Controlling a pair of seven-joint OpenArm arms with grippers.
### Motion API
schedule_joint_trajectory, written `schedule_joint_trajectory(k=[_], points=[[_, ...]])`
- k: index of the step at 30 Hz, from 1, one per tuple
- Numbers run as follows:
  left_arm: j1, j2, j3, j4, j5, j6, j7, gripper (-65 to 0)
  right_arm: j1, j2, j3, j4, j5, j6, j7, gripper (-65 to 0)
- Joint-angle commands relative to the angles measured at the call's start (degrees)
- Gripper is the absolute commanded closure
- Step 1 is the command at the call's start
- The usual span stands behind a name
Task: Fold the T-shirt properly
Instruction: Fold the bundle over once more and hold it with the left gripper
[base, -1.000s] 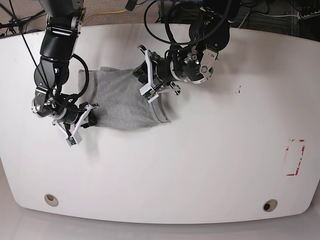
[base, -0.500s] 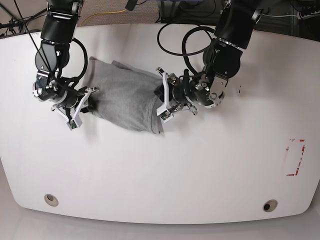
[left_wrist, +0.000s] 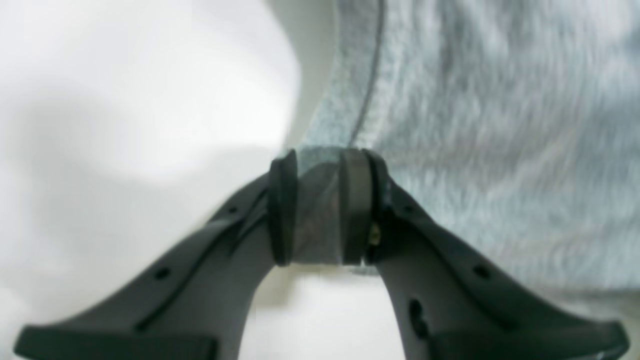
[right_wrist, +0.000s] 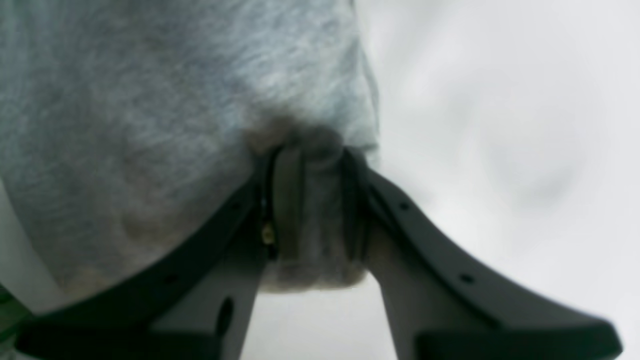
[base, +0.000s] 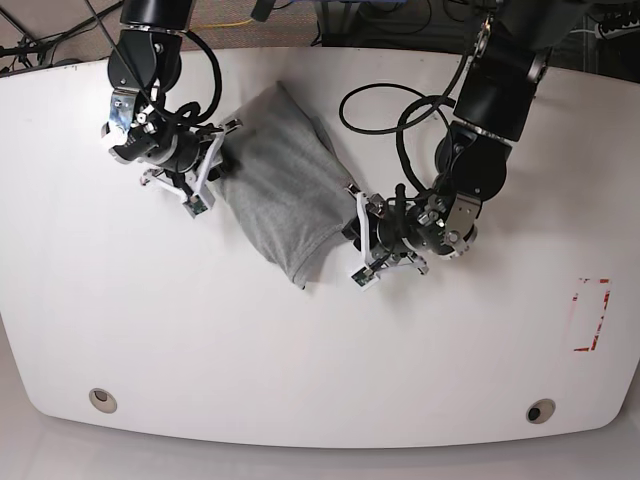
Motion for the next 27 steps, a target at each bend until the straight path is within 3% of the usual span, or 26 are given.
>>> schedule_joint_trajectory(k=[1,6,15,20,24,27], points=[[-2.65,-0.53,-0.19,1.43,-0.72,-0.08,-0.82,-12.6,0.32,-1.67,-5.16,1.23,0.76,0.32,0.54,-12.2],[-4.23,-1.41,-3.88,6.09,-0.72,-0.08,2.52,-12.8,0.41,-5.18,-12.46,0.88,0.67,0.32,0.8,-12.2],[-2.91,-0.44,-11.97,17.96,-0.72,-0.08,11.4,-12.8,0.94,-10.72,-19.32,1.23,0.67,0.32,0.8,-12.2],[3.16,-0.18,-13.29,24.37,-0.45,0.18,11.93,-12.8,1.99,-10.81,-18.97,3.51,1.11,0.32,0.45,-12.2],[8.08,1.14,-13.47,26.75,-0.28,0.53,9.91,-12.8,1.12,-9.58,-14.39,8.44,1.11,0.32,0.45,-12.2],[12.21,3.6,-13.29,28.15,1.3,4.4,6.21,-16.2,0.76,-7.73,-9.38,10.81,1.2,0.32,0.36,-12.2]])
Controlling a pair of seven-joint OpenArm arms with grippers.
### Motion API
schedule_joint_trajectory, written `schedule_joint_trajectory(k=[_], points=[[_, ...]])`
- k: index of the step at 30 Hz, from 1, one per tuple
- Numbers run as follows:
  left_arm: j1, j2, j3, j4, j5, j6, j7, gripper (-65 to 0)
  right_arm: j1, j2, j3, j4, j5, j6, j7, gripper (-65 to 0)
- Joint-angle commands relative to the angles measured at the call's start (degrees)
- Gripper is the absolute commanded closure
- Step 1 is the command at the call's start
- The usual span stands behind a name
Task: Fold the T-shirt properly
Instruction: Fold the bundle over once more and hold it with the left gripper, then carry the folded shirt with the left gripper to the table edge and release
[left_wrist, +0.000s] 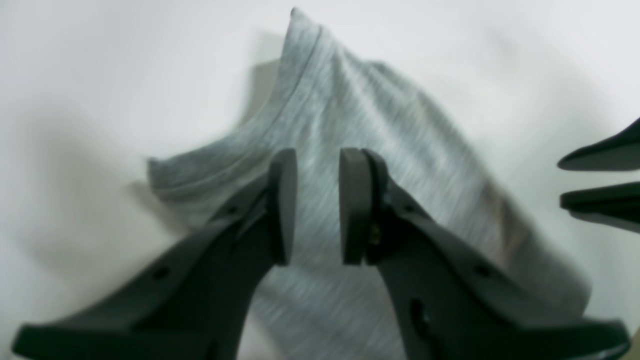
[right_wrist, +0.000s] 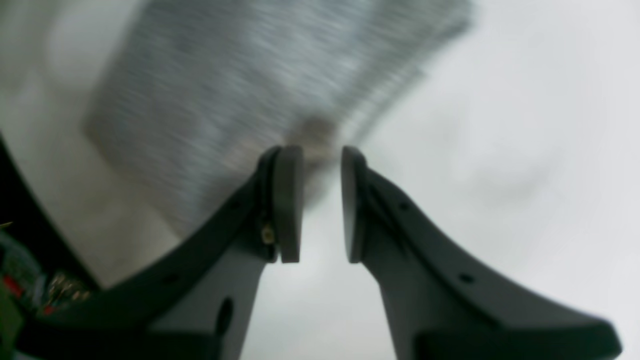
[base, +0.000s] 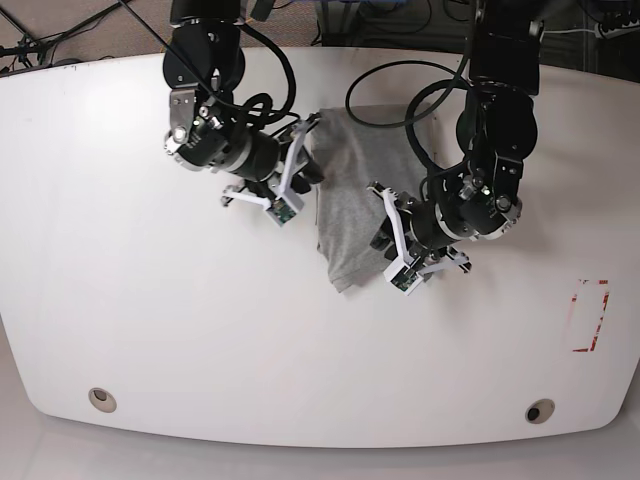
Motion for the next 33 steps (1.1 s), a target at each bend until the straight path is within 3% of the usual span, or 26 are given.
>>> schedule_joint_trajectory(k=[1,5,6,12,15,18,22,25,27,33], points=[[1.55,1.94,0.39,2.98,0.94,3.45,-4.18,-19.6,0.3,1.85,4.07,2.95,0.65,0.25,0.89,-12.2],[6.39,4.93,2.33,3.51,4.28,12.77,-11.21,-38.8,0.74,5.71,9.6,3.03,3.64,0.25,-0.96,-12.2],[7.27,5.11,2.94,3.59,5.07,14.53,-12.7,-40.3,0.66,6.33,10.31,3.03,4.61,0.25,-1.14,-12.2],[11.84,5.46,9.71,0.43,11.22,24.46,-22.11,-41.5,-0.49,10.99,17.08,1.45,12.17,0.25,-1.84,-12.2],[13.25,5.11,12.7,-4.05,14.12,30.7,-26.24,-41.5,-0.93,11.08,20.51,0.48,14.37,0.25,-1.84,-12.2],[13.33,5.11,14.2,-10.56,15.35,33.69,-29.49,-41.8,-0.93,11.08,22.26,-0.57,14.54,0.25,-1.93,-12.4],[13.6,4.58,12.79,-15.92,15.27,33.6,-30.64,-41.9,-2.33,11.08,22.62,0.22,14.81,0.25,-1.93,-12.4],[13.51,1.15,10.42,-18.65,14.74,32.9,-30.64,-42.1,-2.86,11.16,22.62,0.57,14.72,0.25,-1.93,-12.4],[13.51,-0.61,8.83,-19.44,14.74,30.35,-30.64,-42.1,-2.95,11.16,22.62,0.66,14.9,0.25,-1.93,-12.4],[15.27,-8.87,-2.33,-19.53,14.74,16.29,-29.41,-42.1,-3.48,11.16,22.62,0.84,14.9,0.25,-1.93,-12.4]])
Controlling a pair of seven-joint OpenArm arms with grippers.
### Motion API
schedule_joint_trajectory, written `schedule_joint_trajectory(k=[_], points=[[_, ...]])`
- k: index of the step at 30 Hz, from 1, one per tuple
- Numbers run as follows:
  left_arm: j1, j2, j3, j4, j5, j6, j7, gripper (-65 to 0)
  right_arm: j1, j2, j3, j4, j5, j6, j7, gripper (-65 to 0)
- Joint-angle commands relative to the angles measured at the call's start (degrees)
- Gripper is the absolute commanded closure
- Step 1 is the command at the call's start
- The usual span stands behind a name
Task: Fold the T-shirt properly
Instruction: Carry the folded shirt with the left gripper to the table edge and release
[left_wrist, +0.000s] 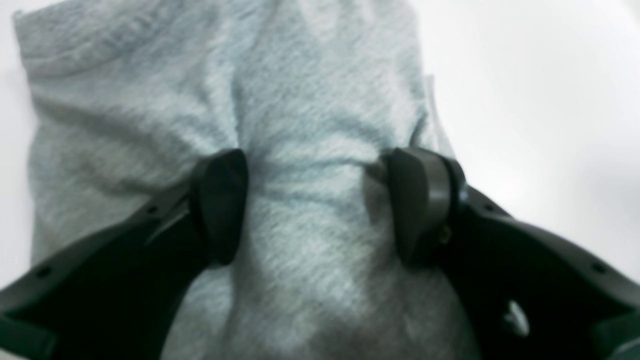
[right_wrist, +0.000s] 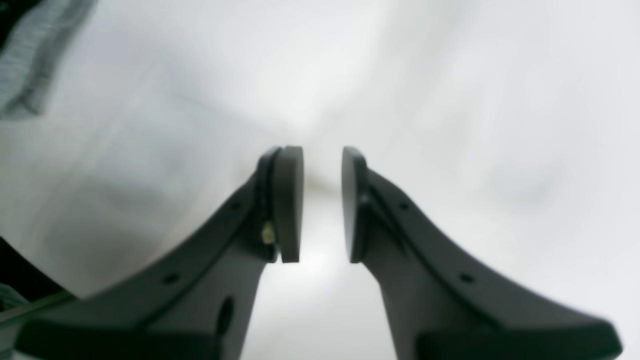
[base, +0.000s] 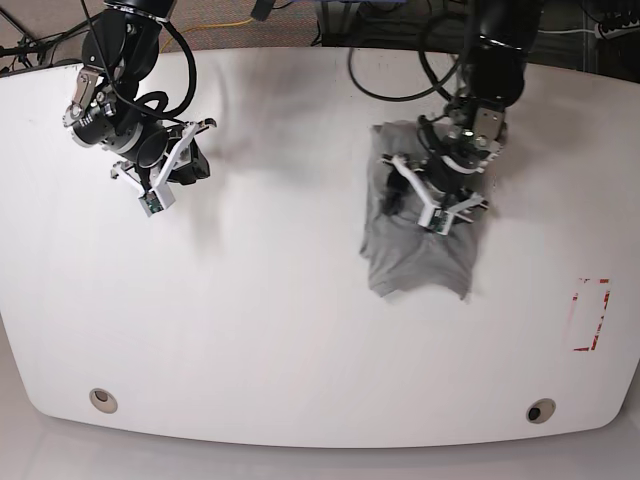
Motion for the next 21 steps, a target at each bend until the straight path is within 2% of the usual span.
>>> schedule_joint_trajectory(k=[1,2,5,11,15,17,21], points=[[2.09,-5.45,-6.79,-1.89,4.16,-2.29,10.88,-42.1,0.09,0.69,0.32,1.76,0.91,0.12,1.31,-12.4],[2.26,-7.29,-9.6,-1.89,4.25,-5.19,11.14,-42.1,0.0,0.69,0.32,2.46,0.82,0.12,1.31,-12.4],[2.44,-12.04,-15.75,-2.5,4.34,-10.9,11.14,-41.8,-0.18,0.69,0.32,3.87,0.82,0.12,1.31,-12.4],[1.91,-22.24,-26.22,-9.89,4.16,-19.52,10.7,-41.7,-1.06,0.69,0.32,4.31,1.08,0.12,1.31,-12.4],[-0.64,-27.69,-31.05,-15.34,4.07,-25.32,9.47,-41.7,-1.15,0.69,0.32,4.31,1.08,0.12,1.31,-12.4],[-2.04,-29.45,-32.72,-17.71,4.07,-27.61,7.89,-41.5,-1.23,0.61,0.32,4.39,1.08,0.12,1.31,-12.2],[-4.59,-31.38,-34.13,-19.47,4.07,-29.76,7.01,-41.5,-1.32,0.52,0.32,4.39,1.08,0.12,1.4,-12.2]])
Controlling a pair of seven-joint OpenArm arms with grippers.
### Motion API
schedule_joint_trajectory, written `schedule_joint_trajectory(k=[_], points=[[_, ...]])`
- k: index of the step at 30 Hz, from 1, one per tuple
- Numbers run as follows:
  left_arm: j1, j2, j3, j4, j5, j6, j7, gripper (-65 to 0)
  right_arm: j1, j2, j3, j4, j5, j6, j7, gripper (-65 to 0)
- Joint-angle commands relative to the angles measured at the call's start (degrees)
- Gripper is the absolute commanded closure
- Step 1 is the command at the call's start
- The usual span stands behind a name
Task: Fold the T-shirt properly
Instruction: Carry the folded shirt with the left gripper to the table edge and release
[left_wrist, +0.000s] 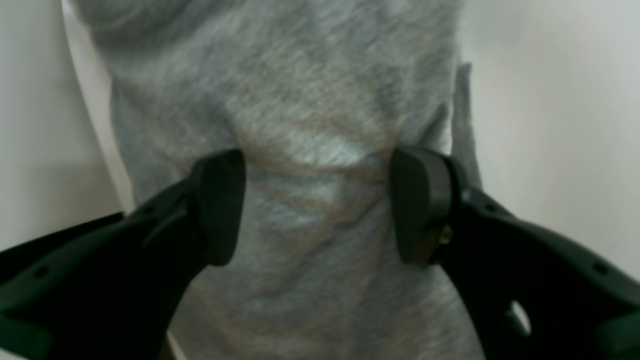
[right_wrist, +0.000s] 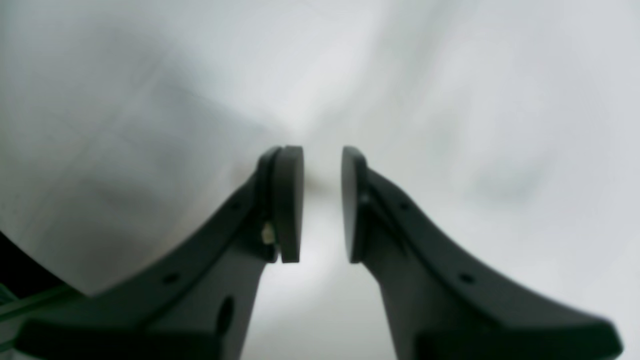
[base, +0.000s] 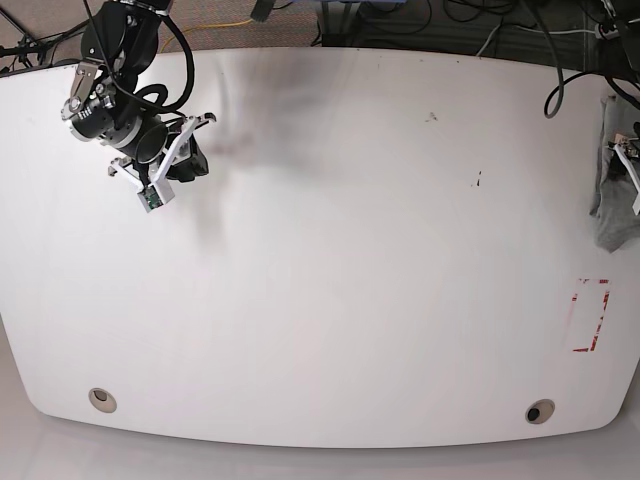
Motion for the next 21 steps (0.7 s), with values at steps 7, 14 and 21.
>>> schedule_joint_trajectory(k=[7,14,21], points=[[-4.19,-1.85,-0.8,9.52,-0.15,-0.19,-0.84,-41.5,-0.6,0.67,0.26,2.15,0.58,0.1,2.23,-12.2],[-4.02,5.45,2.02,20.77,0.29,-0.19,-1.19,-41.5,-1.48,2.87,1.57,2.76,-3.73,0.1,9.18,-12.2],[0.2,13.45,7.91,27.98,0.21,11.2,-10.86,-41.7,-1.66,0.85,2.37,1.62,-20.7,0.1,25.97,-12.2]])
